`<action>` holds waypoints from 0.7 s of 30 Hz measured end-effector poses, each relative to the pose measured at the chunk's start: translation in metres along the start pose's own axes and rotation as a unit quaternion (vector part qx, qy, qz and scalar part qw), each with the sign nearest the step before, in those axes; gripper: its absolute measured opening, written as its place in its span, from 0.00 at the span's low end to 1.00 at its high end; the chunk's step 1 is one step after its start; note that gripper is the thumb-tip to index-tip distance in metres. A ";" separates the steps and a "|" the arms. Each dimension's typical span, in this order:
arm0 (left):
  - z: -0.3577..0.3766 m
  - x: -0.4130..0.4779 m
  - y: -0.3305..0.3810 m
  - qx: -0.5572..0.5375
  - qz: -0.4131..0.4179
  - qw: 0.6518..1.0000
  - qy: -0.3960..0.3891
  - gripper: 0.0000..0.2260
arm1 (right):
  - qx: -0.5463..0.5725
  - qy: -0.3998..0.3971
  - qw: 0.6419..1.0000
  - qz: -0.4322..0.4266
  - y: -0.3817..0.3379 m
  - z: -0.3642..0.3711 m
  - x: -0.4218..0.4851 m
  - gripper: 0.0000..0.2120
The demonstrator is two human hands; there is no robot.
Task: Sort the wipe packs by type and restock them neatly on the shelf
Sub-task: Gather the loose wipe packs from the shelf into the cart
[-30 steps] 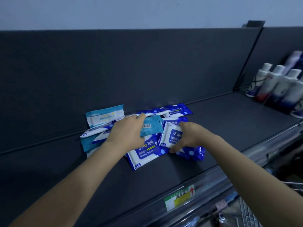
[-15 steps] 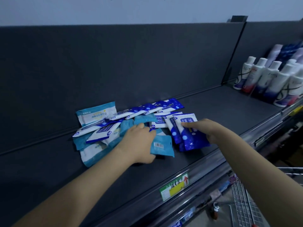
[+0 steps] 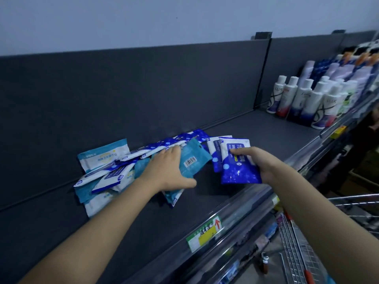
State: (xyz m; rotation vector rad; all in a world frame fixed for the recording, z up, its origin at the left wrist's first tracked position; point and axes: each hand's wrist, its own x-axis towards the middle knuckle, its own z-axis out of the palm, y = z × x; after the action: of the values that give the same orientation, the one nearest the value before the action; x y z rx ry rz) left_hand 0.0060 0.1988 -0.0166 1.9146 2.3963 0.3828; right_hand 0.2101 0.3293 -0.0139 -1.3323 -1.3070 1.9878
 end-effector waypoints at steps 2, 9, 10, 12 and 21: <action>-0.008 0.000 0.011 -0.152 -0.040 0.986 0.052 0.27 | 0.003 0.000 1.000 -0.006 0.003 0.002 -0.012 0.10; -0.001 0.012 0.087 -0.312 -0.098 0.945 -0.033 0.41 | 0.133 -0.011 0.989 -0.059 0.041 0.016 -0.054 0.23; 0.006 0.013 0.097 -0.273 -0.077 0.958 -0.033 0.37 | 0.159 -0.010 0.985 -0.069 0.048 0.011 -0.060 0.29; 0.018 0.014 0.122 -0.292 -0.061 0.954 -0.012 0.23 | 0.202 -0.001 0.975 -0.094 0.061 -0.003 -0.077 0.34; 0.081 0.003 0.249 -0.484 0.024 0.807 -0.336 0.26 | 0.316 0.128 0.936 -0.081 0.127 -0.127 -0.144 0.28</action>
State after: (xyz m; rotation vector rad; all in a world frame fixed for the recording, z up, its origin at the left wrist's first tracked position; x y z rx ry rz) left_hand 0.2586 0.2653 -0.0387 1.2820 1.2689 0.6256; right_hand 0.4063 0.2220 -0.0664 -1.0721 -0.5556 1.8159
